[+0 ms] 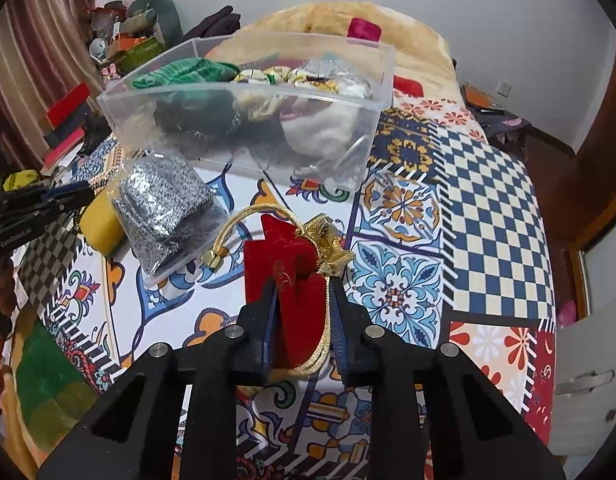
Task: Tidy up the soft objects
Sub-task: 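Grasp red velvet pouch with right tool while left tool grasps black-white hair tie, then drop red pouch into clear box with right tool while left tool drops hair tie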
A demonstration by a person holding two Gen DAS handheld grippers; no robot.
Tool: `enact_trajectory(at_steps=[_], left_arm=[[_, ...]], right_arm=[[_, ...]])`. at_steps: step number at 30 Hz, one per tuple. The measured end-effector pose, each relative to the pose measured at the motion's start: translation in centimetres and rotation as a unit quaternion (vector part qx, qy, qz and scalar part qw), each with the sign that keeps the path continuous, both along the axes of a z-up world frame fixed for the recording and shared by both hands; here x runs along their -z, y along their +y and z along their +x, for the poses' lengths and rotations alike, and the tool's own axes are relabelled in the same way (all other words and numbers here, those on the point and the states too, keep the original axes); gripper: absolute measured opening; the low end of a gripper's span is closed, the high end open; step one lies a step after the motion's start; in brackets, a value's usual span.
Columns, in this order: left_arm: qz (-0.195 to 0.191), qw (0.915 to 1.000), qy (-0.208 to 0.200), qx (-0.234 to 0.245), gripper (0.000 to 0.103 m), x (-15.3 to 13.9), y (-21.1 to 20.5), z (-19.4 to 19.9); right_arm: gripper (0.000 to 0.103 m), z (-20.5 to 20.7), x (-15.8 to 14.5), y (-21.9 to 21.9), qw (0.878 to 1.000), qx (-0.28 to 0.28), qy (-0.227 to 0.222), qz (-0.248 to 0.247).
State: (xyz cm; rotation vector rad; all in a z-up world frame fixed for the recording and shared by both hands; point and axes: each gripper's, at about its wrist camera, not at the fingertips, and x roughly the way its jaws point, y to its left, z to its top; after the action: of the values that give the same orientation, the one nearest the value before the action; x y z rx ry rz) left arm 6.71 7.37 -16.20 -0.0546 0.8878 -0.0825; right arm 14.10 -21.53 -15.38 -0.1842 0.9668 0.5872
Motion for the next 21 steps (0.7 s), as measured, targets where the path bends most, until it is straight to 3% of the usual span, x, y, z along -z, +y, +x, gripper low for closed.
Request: enact_trajectory(at_steps=[6, 21], left_arm=[[0.001, 0.9998, -0.019, -0.001, 0.005, -1.1, -0.2, -0.2], [-0.023, 0.9912, -0.13, 0.003, 0.005, -8.8, -1.3, 0.9]], right_arm=[[0.017, -0.3, -1.5, -0.2, 0.999, 0.006, -0.03, 0.013], [0.016, 0.1, -8.6, 0.3, 0.99, 0.011, -0.123, 0.072]])
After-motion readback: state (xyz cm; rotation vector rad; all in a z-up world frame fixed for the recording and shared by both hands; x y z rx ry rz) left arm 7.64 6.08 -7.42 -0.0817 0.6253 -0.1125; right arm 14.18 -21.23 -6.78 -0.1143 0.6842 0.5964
